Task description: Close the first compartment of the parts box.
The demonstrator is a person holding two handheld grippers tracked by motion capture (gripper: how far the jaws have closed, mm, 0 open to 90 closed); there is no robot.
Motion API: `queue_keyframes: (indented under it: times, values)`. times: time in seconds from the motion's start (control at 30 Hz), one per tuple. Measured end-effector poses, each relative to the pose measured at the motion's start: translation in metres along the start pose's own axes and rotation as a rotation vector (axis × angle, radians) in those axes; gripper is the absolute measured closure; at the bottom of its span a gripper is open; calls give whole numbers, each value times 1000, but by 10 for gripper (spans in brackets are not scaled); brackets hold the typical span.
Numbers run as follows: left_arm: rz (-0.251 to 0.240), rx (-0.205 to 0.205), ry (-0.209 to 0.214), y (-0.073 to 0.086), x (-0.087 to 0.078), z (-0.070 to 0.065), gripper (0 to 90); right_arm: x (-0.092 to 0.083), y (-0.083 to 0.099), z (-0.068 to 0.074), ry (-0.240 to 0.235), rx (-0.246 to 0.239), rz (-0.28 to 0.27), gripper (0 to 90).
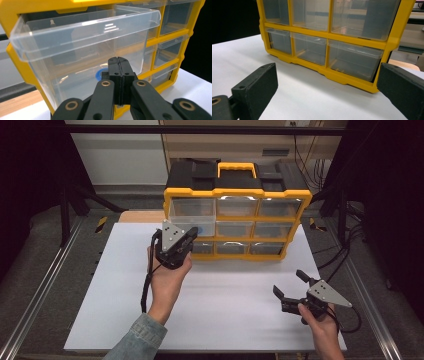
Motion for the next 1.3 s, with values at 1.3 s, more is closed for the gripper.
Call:
queue_keyframes:
  times: [1.3]
  values:
    - [-5,-16,-28,-6,13,19,900,2,2,1,-12,6,11,39]
Point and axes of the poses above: each handheld gripper's, and its own axes: x roughly forward along the jaws, y roughly out of its underside, z roughly to its left, the point moved 6 cm from there along x, roughly forward along the jaws, and after that the axes turned 1 degree about -x, right-handed, at the moved point
